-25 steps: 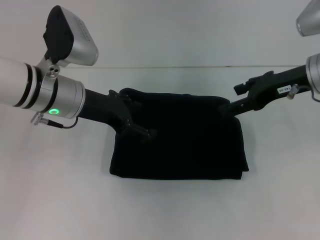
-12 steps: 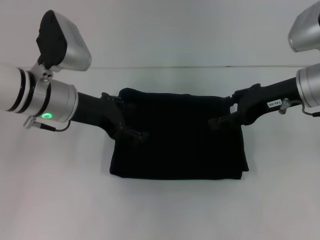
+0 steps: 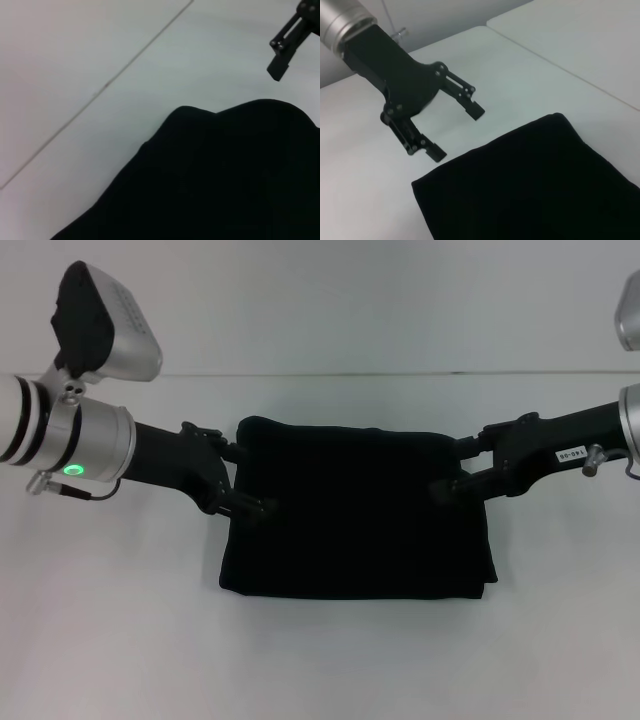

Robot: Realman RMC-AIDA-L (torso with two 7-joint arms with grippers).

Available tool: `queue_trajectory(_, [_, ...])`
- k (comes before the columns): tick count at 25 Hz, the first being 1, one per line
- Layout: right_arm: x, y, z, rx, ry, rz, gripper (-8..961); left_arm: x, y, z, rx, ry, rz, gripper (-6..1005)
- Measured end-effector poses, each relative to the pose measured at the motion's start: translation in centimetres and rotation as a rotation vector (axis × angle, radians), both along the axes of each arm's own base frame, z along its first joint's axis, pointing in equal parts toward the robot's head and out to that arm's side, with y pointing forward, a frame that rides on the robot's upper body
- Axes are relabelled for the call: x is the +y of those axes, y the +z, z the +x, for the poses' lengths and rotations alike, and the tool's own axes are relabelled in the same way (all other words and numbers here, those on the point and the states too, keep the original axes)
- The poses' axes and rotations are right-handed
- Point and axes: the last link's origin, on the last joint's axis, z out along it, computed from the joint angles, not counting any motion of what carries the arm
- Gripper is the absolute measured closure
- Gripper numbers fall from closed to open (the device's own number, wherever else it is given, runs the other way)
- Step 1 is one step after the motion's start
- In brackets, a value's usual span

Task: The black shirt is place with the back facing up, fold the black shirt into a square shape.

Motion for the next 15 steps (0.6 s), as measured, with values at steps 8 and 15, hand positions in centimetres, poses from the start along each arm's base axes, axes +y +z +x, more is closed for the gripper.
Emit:
queue_trajectory(8, [-0.27,0.23,0.48,0.011,-0.011,0.004,70,-0.01,0.40,-0.08,-0.006,0.003,0.009,97])
queue_trajectory(15, [-0.31,0.29,0.59,0.015,-0.016,0.007,71,-0.10,0.40,-0.21,-0.008,0.007,0.010,97])
